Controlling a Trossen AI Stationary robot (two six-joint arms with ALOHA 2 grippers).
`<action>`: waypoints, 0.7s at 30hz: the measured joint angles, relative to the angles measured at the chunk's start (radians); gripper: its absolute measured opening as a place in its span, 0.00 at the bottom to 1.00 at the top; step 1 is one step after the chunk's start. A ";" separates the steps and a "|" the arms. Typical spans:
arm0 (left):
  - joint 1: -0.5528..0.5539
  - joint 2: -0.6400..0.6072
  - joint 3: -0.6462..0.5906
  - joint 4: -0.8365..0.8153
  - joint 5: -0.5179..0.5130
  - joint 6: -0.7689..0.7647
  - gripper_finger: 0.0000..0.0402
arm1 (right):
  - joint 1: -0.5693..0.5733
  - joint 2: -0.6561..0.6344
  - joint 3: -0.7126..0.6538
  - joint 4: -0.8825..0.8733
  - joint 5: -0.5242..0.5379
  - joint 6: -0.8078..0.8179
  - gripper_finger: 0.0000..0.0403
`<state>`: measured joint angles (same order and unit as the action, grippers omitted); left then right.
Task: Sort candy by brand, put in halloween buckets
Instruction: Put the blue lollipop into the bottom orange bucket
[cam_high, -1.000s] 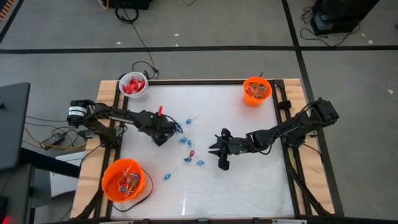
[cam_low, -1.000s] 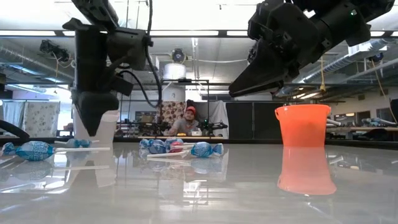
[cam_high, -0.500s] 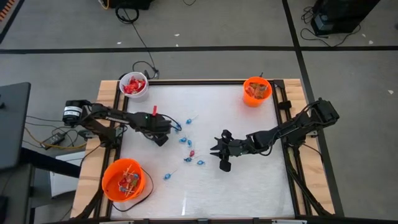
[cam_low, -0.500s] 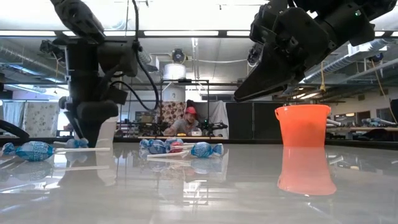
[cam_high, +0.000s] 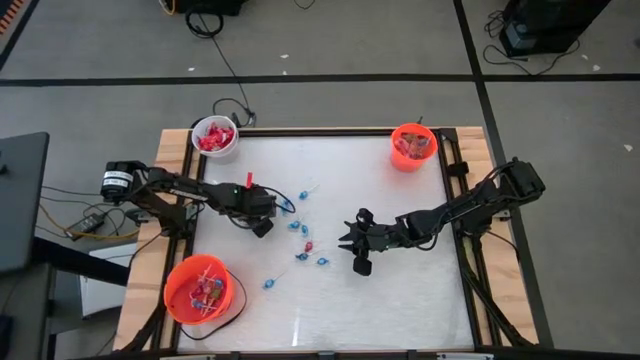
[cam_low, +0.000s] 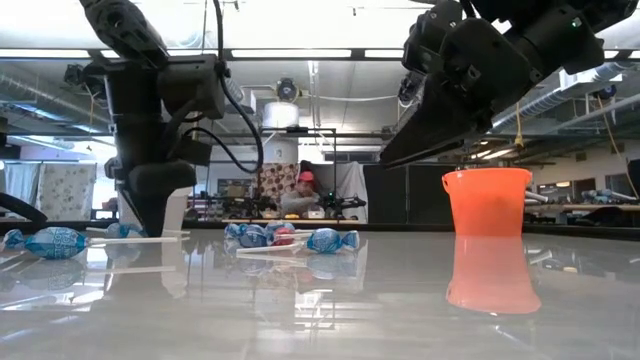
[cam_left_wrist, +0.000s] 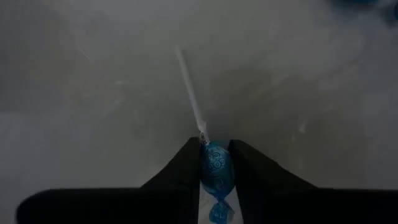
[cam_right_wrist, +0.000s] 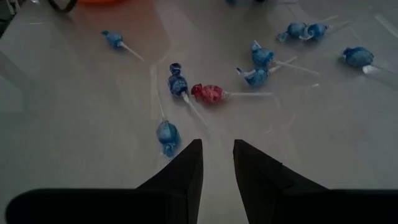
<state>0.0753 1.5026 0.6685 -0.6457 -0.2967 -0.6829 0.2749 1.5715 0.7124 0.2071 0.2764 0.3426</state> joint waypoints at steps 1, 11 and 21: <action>0.000 0.001 0.000 0.004 -0.006 0.001 0.18 | 0.000 0.000 0.000 -0.006 0.001 0.004 0.25; -0.015 -0.094 0.052 -0.155 0.127 0.093 0.29 | 0.000 0.000 -0.002 -0.050 0.029 0.040 0.25; -0.188 -0.295 0.356 -0.532 0.158 -0.044 0.12 | 0.000 0.000 -0.069 -0.047 0.039 0.169 0.25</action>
<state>-0.1131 1.2081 1.0246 -1.1778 -0.1391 -0.7266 0.2752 1.5715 0.6435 0.1598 0.3149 0.5113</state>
